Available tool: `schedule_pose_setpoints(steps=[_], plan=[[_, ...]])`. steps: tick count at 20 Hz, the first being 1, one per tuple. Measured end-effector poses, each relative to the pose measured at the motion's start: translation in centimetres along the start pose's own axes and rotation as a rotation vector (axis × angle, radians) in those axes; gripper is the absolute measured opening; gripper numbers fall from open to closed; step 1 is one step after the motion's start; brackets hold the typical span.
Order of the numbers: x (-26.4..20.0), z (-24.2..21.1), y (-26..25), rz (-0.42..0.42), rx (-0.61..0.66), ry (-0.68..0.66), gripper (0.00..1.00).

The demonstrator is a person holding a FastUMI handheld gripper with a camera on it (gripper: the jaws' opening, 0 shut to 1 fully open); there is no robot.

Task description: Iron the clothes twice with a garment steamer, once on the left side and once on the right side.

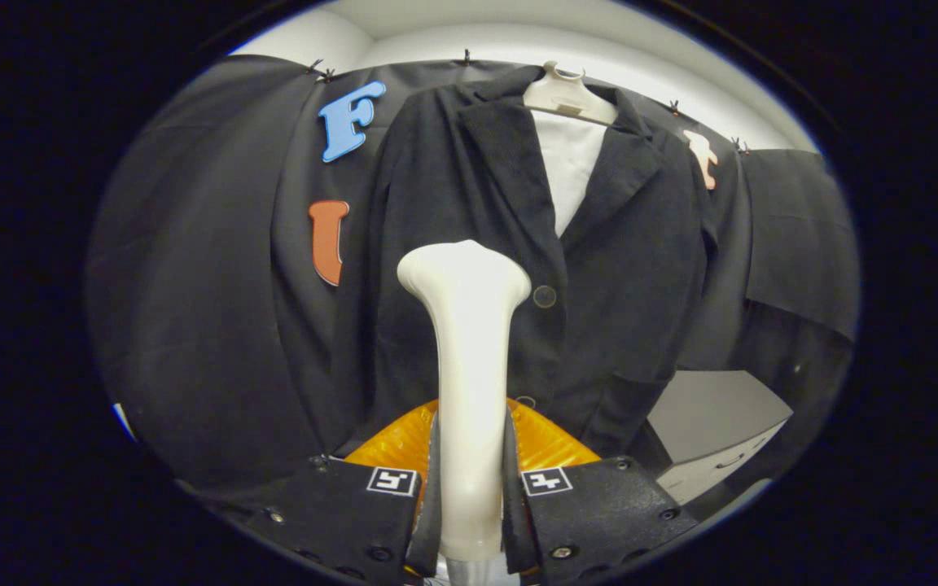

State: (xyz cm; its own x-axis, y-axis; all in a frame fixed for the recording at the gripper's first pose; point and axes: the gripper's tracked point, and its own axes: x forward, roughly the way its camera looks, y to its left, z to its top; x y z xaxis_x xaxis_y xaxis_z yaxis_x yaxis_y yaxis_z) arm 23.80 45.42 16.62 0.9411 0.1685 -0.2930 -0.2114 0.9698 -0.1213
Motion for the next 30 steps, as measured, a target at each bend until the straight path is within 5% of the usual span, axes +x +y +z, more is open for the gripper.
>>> schedule_pose_setpoints(steps=[30], plan=[[1.4,-16.5,0.1,0.021,-0.071,0.343,0.34]])
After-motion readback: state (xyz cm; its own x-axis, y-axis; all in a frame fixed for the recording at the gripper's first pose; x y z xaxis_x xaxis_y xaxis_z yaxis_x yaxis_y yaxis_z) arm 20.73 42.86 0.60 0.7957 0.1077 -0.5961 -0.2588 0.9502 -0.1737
